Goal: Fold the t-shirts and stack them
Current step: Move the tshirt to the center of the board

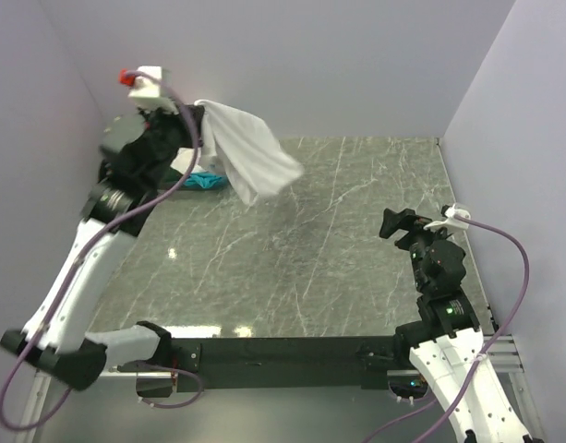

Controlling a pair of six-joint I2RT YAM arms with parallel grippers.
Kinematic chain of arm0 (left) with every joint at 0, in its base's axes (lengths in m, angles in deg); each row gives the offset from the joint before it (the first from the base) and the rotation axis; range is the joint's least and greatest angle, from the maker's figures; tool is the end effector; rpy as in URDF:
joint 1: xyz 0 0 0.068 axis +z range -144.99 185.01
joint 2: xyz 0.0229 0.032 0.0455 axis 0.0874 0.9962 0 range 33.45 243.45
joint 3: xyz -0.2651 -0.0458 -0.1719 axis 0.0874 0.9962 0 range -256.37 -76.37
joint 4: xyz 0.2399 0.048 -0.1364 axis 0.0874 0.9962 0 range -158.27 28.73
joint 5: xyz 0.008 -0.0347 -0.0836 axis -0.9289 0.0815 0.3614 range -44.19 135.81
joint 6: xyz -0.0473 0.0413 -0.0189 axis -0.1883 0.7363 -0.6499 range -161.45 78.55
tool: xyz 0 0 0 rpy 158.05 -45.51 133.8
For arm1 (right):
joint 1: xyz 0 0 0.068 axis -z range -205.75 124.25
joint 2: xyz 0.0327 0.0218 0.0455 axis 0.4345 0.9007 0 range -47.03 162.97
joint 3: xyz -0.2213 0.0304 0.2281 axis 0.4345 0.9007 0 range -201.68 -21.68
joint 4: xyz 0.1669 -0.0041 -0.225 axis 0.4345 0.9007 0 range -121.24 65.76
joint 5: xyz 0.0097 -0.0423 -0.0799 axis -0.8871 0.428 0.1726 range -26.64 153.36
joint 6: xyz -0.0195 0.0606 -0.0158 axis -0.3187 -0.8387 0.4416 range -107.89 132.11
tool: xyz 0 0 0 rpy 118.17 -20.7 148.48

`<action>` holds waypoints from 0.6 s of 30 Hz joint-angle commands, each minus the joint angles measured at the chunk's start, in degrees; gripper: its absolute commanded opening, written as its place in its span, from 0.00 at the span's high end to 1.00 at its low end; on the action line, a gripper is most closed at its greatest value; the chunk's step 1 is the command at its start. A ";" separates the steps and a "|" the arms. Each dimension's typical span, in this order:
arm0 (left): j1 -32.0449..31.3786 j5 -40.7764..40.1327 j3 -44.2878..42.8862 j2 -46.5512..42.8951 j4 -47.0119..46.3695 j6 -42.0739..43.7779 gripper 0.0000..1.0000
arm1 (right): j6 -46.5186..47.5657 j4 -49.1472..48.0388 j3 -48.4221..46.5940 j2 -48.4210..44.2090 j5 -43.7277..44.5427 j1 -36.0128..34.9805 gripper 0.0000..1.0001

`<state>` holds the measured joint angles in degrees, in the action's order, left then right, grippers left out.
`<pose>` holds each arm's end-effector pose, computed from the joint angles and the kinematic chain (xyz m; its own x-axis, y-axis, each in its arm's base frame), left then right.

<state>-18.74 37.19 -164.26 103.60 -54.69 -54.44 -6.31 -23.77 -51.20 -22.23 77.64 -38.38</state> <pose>0.2527 -0.1028 0.5536 0.0061 -0.2455 -0.9694 0.2696 0.9339 -0.2348 0.1197 0.0138 0.3199 -0.0353 0.3059 -0.9514 0.0418 0.9516 0.3044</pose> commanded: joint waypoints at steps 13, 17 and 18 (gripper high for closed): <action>-6.04 11.62 44.19 -8.80 -5.67 -15.39 0.34 | -1.53 0.45 -1.25 4.12 -10.30 -0.30 0.11; -6.84 4.16 48.16 -12.48 -5.33 -17.40 0.26 | -4.61 0.18 0.16 6.13 -20.59 -3.01 0.16; -6.84 2.75 49.04 -13.45 -5.24 -18.20 0.25 | -5.13 0.10 0.86 6.49 -20.18 -6.76 0.16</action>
<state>-25.49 45.56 -114.32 96.43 -54.49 -69.35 -8.89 -22.63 -51.20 -16.96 64.71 -40.19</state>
